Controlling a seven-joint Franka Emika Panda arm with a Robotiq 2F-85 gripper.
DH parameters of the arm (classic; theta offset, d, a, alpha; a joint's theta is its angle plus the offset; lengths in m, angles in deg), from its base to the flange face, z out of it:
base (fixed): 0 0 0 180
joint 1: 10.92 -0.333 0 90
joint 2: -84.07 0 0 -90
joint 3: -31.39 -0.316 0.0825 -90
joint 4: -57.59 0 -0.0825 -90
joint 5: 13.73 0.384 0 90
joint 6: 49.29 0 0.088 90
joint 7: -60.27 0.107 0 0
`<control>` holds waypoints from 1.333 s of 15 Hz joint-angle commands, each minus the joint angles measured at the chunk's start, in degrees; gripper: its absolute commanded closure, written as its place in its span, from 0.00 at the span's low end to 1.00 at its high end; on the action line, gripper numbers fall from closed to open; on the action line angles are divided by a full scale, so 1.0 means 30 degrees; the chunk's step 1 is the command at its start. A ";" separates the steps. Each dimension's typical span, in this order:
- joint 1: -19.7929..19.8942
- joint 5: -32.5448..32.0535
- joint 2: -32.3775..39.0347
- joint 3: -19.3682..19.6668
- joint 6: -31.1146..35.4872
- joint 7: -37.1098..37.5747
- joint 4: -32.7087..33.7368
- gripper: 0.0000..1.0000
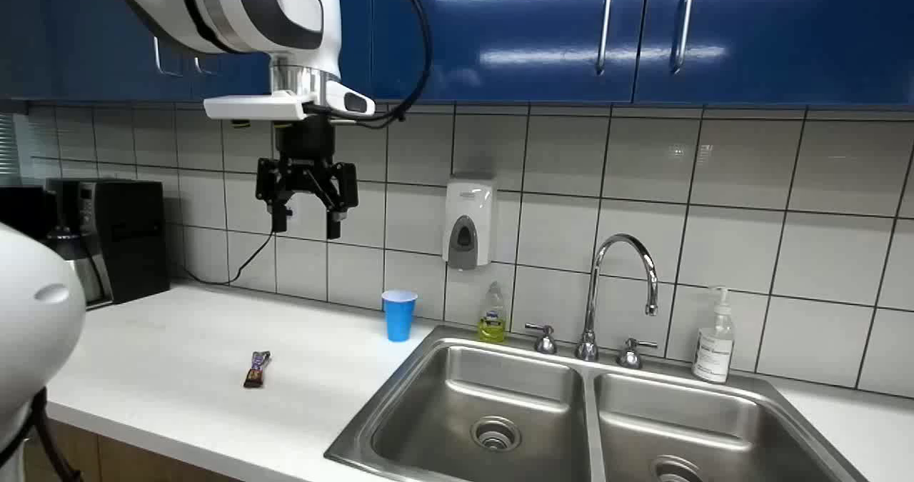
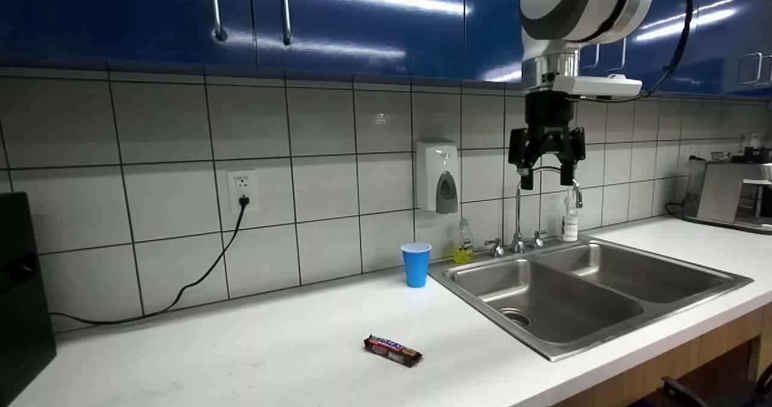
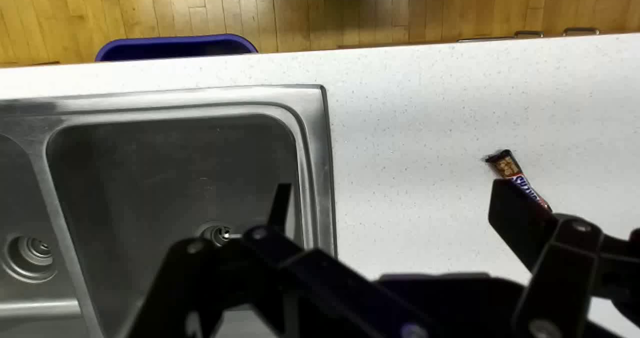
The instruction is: Put the chocolate bar inside the left sink
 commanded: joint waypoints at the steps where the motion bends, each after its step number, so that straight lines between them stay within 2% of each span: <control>1: 0.0027 0.0019 0.0014 -0.0028 -0.0044 -0.0010 0.0033 0.00; 11: -0.0050 -0.0021 0.0126 -0.0131 0.0097 -0.0027 0.0043 0.00; 15: -0.1058 0.0062 0.0771 -0.0708 0.0471 -0.0683 0.0062 0.00; 20: -0.3137 0.0407 0.2027 -0.1772 0.0619 -0.1494 0.0214 0.00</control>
